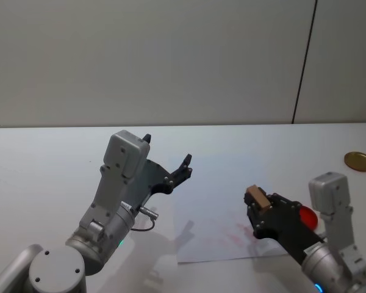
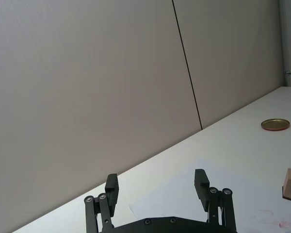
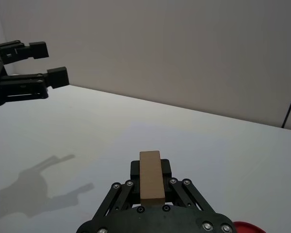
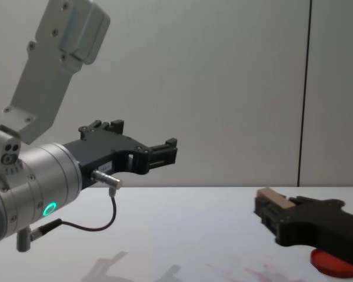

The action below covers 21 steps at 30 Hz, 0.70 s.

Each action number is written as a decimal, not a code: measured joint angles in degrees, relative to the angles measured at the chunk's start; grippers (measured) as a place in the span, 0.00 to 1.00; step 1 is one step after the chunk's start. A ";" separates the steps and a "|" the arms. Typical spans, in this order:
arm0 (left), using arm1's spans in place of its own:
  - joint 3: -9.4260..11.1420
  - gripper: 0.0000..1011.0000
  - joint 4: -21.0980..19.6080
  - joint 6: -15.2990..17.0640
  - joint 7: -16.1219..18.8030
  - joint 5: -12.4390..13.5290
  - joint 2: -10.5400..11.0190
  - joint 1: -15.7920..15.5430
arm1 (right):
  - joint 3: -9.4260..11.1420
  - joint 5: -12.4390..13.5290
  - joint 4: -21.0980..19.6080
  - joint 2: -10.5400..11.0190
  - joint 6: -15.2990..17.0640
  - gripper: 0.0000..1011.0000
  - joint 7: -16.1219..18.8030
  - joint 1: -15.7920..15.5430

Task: Use the one hand to pick up the stamp and affix it onto the A4 paper.

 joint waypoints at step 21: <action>0.00 0.98 0.00 0.00 0.00 0.00 0.00 0.00 | 3.43 -0.14 2.36 3.12 0.78 0.22 -2.56 0.35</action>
